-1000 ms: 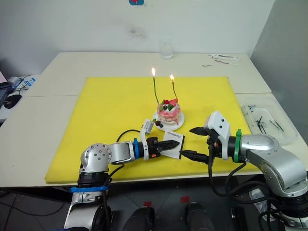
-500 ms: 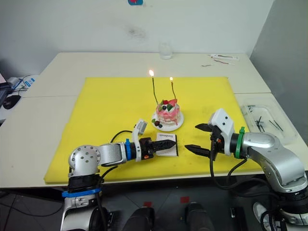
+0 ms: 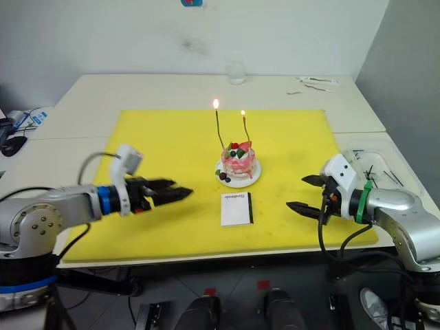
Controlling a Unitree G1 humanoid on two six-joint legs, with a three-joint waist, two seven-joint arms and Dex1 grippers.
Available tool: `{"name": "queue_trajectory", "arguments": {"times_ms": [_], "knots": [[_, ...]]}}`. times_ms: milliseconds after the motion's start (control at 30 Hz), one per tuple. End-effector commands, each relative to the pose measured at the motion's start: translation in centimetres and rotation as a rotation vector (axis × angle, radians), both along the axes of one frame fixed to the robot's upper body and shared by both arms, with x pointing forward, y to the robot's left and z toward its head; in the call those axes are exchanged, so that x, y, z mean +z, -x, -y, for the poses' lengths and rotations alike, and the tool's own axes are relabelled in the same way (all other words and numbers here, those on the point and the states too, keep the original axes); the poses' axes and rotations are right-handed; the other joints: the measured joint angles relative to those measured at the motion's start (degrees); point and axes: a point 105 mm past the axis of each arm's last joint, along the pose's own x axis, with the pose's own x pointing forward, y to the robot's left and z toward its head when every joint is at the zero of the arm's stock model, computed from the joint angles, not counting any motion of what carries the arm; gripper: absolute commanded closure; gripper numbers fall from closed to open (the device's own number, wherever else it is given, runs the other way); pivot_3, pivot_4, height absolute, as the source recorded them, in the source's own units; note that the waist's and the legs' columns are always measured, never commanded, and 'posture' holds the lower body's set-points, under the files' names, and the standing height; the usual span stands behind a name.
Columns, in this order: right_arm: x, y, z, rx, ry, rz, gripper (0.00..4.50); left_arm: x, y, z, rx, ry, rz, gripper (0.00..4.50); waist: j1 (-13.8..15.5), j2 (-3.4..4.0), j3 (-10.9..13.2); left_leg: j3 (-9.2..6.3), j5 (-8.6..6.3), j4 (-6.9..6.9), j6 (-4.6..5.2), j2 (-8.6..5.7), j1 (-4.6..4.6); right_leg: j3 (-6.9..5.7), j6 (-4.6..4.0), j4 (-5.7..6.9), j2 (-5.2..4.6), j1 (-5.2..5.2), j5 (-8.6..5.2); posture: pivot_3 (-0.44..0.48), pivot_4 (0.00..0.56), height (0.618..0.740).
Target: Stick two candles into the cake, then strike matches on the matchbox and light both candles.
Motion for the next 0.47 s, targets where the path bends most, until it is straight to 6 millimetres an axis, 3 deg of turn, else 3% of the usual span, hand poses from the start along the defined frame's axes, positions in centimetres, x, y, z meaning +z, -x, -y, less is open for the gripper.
{"name": "queue_trajectory", "arguments": {"times_ms": [33, 200, 467], "knots": [[1.2, 0.0, 0.9, -0.062, -0.034, 0.090, 0.00, 0.8, -2.8, -3.0, 0.121, -0.177, 0.253, 0.02, 0.25, 0.01, -0.01, 0.03, 0.00, -0.01, 0.00, 0.00, 0.00, 0.02, -0.01, 0.00, -0.01, 0.00, 0.00, 0.000, 0.150, 0.740], [0.4, 1.7, 0.9, -0.108, -0.069, 0.113, 0.00, 0.4, -5.1, -4.6, 0.267, -0.230, 0.437, 0.02, 0.71, -0.03, 0.01, 0.00, 0.00, -0.02, 0.01, 0.03, -0.10, -0.01, 0.00, -0.01, -0.03, -0.06, -0.01, 0.000, 0.150, 0.740], [-1.7, 2.9, 2.2, -0.319, -0.078, 0.177, 0.00, -1.9, -6.5, -4.2, 0.341, -0.147, 0.403, 0.02, 1.45, -0.06, 0.00, 0.03, 0.00, 0.04, 0.01, 0.05, -0.08, -0.02, 0.28, 0.04, 0.01, -0.06, 0.15, 0.000, 0.150, 0.740]]}}
